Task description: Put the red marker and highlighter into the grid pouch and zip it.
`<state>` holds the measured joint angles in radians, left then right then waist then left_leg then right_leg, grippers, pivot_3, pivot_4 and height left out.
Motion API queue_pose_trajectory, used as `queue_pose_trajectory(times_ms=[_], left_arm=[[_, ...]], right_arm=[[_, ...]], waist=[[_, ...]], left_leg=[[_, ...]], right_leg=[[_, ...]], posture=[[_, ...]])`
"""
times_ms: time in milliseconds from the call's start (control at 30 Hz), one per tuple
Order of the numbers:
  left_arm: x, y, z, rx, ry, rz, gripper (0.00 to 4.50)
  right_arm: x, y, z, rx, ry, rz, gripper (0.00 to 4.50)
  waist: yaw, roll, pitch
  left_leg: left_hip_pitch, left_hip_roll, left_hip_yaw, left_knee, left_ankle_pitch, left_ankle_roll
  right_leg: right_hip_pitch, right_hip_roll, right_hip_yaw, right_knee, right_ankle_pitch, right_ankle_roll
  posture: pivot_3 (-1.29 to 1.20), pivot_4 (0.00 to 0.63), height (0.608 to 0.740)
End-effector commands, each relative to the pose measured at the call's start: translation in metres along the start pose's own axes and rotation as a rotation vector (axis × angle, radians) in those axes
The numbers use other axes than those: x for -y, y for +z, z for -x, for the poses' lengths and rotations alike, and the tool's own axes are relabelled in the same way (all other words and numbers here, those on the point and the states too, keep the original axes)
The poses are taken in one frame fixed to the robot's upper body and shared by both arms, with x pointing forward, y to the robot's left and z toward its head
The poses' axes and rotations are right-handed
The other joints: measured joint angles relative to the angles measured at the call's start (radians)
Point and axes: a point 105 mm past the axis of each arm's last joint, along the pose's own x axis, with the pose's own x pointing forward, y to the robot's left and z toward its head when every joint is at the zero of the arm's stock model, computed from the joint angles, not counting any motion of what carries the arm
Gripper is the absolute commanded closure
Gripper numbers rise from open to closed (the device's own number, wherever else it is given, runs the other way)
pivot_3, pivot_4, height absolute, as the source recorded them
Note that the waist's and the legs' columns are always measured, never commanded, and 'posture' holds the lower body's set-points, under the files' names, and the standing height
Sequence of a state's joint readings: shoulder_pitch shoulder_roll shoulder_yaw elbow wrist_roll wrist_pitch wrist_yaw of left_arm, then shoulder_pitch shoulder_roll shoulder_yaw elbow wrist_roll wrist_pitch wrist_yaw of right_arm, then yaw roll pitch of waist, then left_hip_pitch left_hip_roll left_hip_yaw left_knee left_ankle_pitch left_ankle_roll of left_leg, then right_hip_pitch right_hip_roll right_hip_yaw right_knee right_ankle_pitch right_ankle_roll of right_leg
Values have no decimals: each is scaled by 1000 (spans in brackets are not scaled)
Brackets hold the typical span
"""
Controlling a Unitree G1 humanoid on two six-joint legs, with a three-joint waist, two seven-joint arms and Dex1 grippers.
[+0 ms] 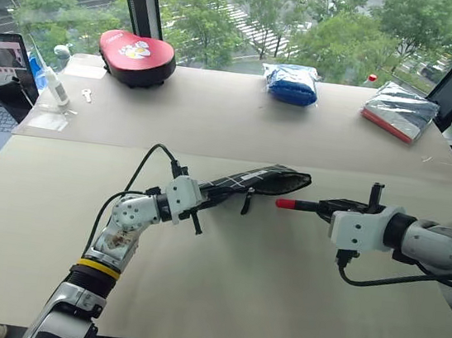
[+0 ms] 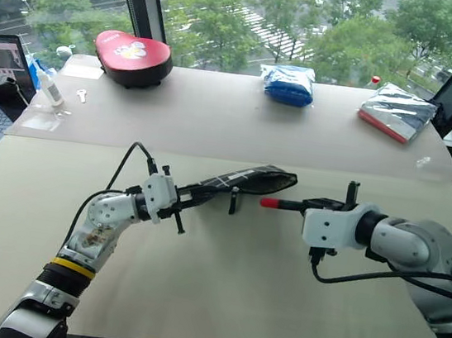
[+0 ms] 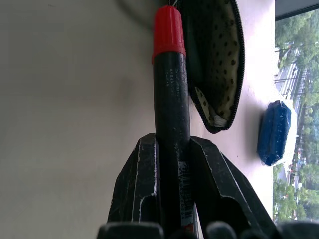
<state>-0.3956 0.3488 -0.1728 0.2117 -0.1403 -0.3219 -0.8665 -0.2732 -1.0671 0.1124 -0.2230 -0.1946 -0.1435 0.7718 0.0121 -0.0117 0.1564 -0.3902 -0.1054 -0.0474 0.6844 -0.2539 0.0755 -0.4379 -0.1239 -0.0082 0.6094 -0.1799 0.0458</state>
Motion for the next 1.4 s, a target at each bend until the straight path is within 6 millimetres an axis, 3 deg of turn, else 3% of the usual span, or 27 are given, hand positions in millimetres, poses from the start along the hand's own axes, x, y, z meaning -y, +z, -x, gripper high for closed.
queue_pose_trajectory(times_ms=[33, 233, 567, 733, 1067, 1267, 1300, 1367, 1400], left_arm=[[-5, 11, -1, 32, 10, -30, 4500], [-6, 10, 0, 28, 16, -33, 4500], [-6, 10, -1, 28, 10, -38, 4500], [-6, 11, -1, 31, 16, -37, 4500], [-4, 11, -2, 35, 12, -37, 4500], [-3, 11, -1, 36, 16, -37, 4500], [-3, 11, -1, 35, 18, -37, 4500], [-3, 10, 0, 33, 20, -37, 4500], [-3, 10, 1, 32, 20, -37, 4500]], right_arm=[[17, 4, 1, 23, -55, 37, 3998], [28, -5, 11, 10, -75, 22, 3998], [24, 0, -16, 44, -61, 41, 3998], [22, 11, -29, 88, -50, 63, 3998], [11, 66, -69, 285, -10, 159, 3998], [3, 67, -75, 298, 24, 88, 3998], [6, 61, -75, 267, 11, 71, 3004], [12, 51, -73, 221, -7, 47, 2243], [13, 49, -71, 218, -7, 48, 2137]], waist=[[1, 0, 0], [4, 0, 0], [0, 0, 0], [1, 0, 0], [-2, 0, 0], [1, 0, 0], [0, 0, 0], [0, 0, 0], [-1, 0, 0]], left_leg=[[0, 0, 0, 0, 0, 0], [0, 0, 0, 0, 0, 0], [0, 0, 0, 0, 0, 0], [0, 0, 0, 0, 0, 0], [0, 0, 0, 0, 0, -1], [0, -1, 0, 0, 0, -1], [0, -1, 0, 0, 0, -1], [0, -1, 0, 0, 0, -1], [0, -1, 0, 0, 0, -1]], right_leg=[[0, 0, 0, 0, 0, 0], [0, 0, 0, 0, 0, 0], [-1, 0, 0, 1, 0, 0], [0, 0, 0, 0, 0, 0], [-1, 0, 0, 1, 0, 0], [-1, 0, 0, 1, 0, 0], [-1, 0, 0, 1, 0, 0], [-1, 0, 0, 1, 0, 0], [-1, 0, 0, 1, 0, 0]], posture=[[0, 150, 740], [0, 150, 740], [0, 150, 740], [0, 150, 740], [0, 150, 740], [0, 150, 740], [0, 150, 740], [0, 150, 740], [0, 150, 740]])
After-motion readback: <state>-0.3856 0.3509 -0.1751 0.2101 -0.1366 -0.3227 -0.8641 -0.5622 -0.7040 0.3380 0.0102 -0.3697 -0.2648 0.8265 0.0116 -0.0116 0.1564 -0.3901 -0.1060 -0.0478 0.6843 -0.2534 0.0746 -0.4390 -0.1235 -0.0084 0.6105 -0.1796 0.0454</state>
